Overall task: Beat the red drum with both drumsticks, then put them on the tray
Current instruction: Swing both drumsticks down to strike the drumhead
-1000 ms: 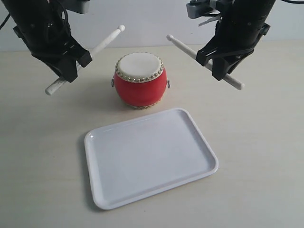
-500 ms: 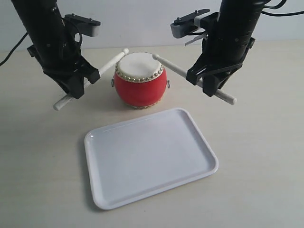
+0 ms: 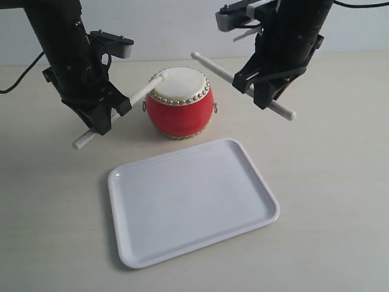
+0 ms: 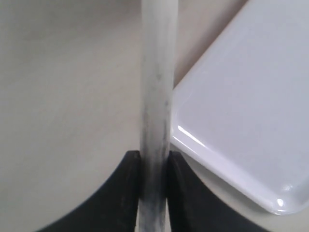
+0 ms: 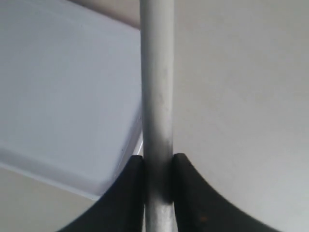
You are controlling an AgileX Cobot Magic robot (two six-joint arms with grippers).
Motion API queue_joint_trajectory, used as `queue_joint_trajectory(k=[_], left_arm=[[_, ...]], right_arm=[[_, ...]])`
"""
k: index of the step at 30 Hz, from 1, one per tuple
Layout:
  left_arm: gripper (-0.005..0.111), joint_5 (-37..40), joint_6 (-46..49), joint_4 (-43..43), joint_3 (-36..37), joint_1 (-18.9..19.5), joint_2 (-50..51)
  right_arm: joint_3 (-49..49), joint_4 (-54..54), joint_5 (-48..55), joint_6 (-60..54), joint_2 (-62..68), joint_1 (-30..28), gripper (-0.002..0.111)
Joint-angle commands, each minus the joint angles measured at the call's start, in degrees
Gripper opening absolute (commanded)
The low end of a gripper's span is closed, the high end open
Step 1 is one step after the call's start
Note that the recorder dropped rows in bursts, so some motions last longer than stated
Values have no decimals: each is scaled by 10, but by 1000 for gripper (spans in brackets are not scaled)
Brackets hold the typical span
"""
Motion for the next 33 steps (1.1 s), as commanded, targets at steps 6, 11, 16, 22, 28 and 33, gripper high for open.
queue_joint_trajectory(k=[6, 11, 16, 22, 28, 33], left_arm=[[0, 0, 1, -4, -4, -2, -1], [0, 0, 1, -4, -4, -2, -2], [0, 0, 1, -4, -4, -2, -2], [0, 0, 1, 3, -4, -2, -12], [0, 0, -2, 6, -4, -2, -57], [0, 0, -4, 6, -4, -2, -98]], right_arm=[[-24, 4, -3, 5, -4, 1, 0], [-25, 13, -3, 2, 2, 1, 0], [-25, 13, -3, 3, -23, 1, 0], [-24, 34, -3, 3, -1, 1, 0], [-24, 46, -3, 4, 83, 1, 0], [-24, 24, -3, 19, 94, 1, 0]])
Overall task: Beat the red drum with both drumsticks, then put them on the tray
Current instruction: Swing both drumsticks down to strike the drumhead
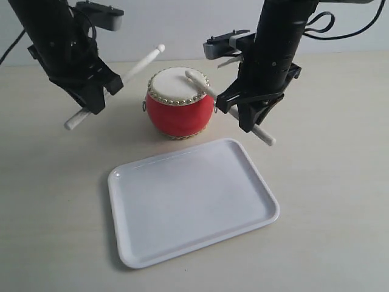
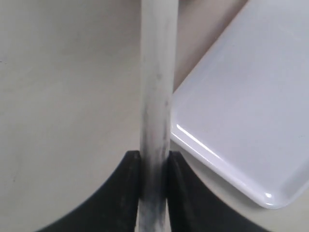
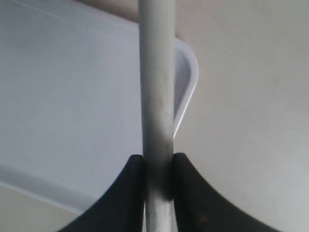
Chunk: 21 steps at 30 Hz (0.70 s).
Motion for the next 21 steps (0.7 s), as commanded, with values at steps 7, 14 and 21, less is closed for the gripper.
queue_joint_trajectory(k=[7, 14, 21], left_arm=[[0, 0, -4, 2, -6, -2, -51], [0, 0, -16, -8, -6, -2, -48], [0, 0, -15, -42, -4, -2, 2]], right_arm=[[-3, -15, -2, 9, -33, 1, 0], [-3, -15, -2, 10, -79, 1, 0], [-3, -15, -2, 9, -148, 1, 0]])
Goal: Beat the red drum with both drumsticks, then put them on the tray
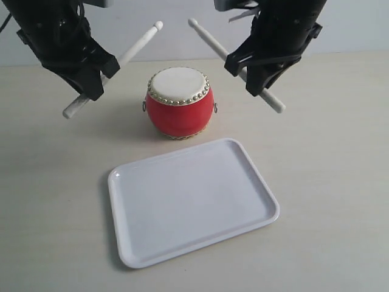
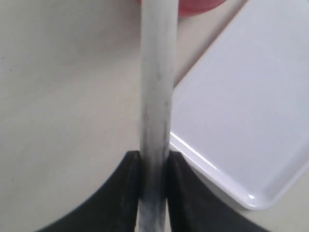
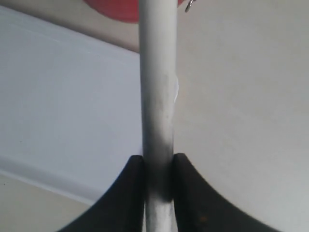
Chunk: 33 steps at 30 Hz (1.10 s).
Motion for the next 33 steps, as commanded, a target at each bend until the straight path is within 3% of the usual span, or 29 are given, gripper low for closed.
queue_joint_trajectory(k=[1, 10, 26, 33], left_arm=[[0, -1, -1, -39, -2, -4, 50], [0, -1, 11, -31, -2, -21, 143], [0, -1, 11, -25, -2, -21, 79], [0, -1, 11, -24, -2, -21, 45]], right_arm=[[-3, -2, -2, -1, -50, 1, 0], [-3, -2, -2, -1, -107, 1, 0], [-3, -2, -2, -1, -107, 1, 0], [-3, -2, -2, -1, -42, 1, 0]])
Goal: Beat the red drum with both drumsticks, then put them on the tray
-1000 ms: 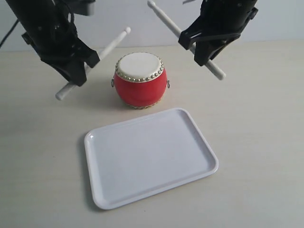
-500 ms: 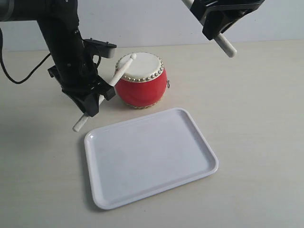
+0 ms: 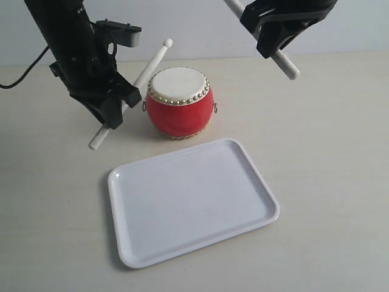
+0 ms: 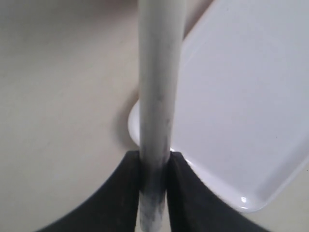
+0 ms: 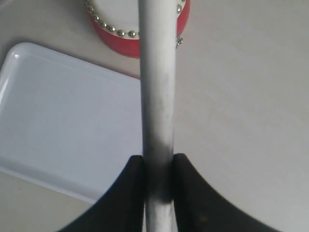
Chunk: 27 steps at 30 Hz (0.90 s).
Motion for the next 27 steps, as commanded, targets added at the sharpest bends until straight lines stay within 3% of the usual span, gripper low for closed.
queue_joint_trajectory(k=[1, 11, 27], left_arm=[[0, 0, 1, 3, -2, -2, -30], [0, 0, -3, 15, -2, -2, -96], [0, 0, -3, 15, -2, -2, -112]], right_arm=[[-3, -1, -4, 0, 60, 1, 0], [48, -9, -4, -1, 187, 1, 0], [47, -7, -4, 0, 84, 1, 0]])
